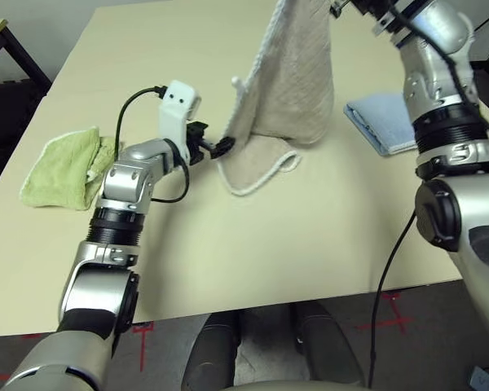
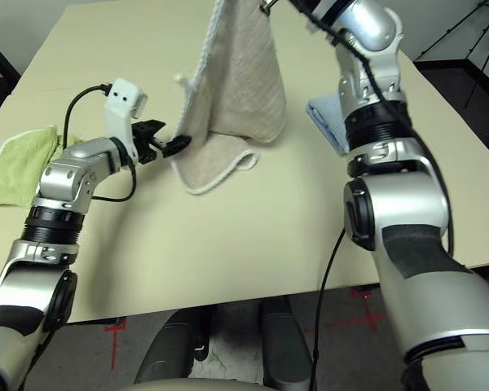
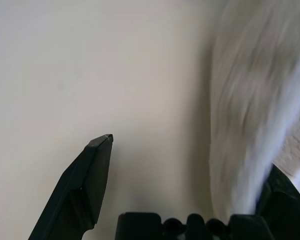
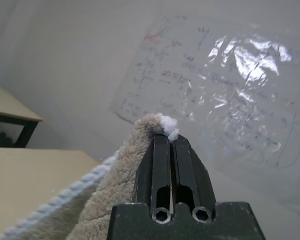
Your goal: Fold the towel and set it aside.
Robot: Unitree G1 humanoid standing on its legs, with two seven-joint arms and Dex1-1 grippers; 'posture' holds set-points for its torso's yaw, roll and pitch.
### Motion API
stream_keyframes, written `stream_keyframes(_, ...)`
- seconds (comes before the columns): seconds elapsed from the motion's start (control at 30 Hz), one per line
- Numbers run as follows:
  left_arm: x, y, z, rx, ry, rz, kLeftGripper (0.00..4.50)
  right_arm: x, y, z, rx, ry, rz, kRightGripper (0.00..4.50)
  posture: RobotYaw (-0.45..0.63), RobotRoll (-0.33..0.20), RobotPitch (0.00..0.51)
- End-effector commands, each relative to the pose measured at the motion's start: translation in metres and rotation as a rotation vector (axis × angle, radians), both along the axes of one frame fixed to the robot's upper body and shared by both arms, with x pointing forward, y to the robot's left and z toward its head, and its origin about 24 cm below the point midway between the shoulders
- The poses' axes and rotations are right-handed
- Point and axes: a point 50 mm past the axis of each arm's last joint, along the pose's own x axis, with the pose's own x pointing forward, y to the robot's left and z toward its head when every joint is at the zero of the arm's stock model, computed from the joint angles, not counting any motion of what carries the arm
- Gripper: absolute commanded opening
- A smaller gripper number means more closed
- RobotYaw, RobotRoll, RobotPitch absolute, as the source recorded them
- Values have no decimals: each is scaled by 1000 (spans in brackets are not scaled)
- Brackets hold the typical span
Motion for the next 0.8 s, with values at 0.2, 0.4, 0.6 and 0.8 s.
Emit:
stream_keyframes(0.2,-3,19,-4,82,28,-48,4500,1,-2,4,-3,-22,-14,23,1,0,159)
stream_keyframes(0.4,-4,9,-7,-8,52,-114,4500,1,-2,4,-4,-22,-7,23,-6,0,157)
stream_keyframes(0.6,1,2,-13,-92,102,-153,4500,0,-1,4,-8,-25,1,23,-16,0,159)
stream_keyframes(0.8,4,2,-16,-138,140,-159,4500,0,0,3,-13,-23,6,23,-20,0,162)
